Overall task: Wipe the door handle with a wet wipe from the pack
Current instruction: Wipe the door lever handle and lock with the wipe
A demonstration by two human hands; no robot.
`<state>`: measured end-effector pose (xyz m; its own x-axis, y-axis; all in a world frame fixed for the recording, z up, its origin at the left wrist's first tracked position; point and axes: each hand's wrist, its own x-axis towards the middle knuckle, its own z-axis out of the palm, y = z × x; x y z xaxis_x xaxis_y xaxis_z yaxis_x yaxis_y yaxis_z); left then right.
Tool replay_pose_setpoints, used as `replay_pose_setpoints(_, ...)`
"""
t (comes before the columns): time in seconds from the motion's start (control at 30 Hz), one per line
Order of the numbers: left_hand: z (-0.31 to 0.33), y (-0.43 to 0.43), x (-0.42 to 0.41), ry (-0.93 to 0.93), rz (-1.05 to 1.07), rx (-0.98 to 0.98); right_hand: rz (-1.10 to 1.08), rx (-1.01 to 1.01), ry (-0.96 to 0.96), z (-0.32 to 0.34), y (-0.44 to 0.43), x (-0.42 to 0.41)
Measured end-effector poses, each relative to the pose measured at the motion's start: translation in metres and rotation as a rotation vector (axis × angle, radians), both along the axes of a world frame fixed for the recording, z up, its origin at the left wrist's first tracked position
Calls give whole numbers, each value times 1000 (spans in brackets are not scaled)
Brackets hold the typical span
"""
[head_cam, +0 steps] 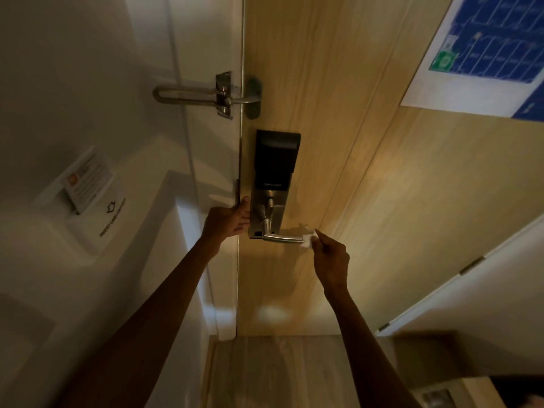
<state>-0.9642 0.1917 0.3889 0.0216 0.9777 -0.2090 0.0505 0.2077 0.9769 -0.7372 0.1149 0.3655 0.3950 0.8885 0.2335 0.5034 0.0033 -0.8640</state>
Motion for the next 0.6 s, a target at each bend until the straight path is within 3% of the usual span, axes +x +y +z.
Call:
replay_pose_setpoints(0.07,-2,0,0,0,6,-11,15,-74,138,-3,4,2)
replay_pose_setpoints(0.2,-1,-1,1,-17,5,-23,-63,-152,1033,-7,-1,-4)
replay_pose_setpoints(0.27,0,-2,1,-38,-2,-34,-72,-123,1260,-4,-3,-15)
replay_pose_setpoints(0.33,2,-2,1,-46,-6,-40,-82,-95,1318,3,-1,-27)
replay_pose_setpoints(0.5,0,0,3,-56,16,-75,-128,-175,1179,2,0,-36)
replay_pose_setpoints(0.6,-2,1,3,-67,27,-77,-67,-203,1268,-2,-4,-42)
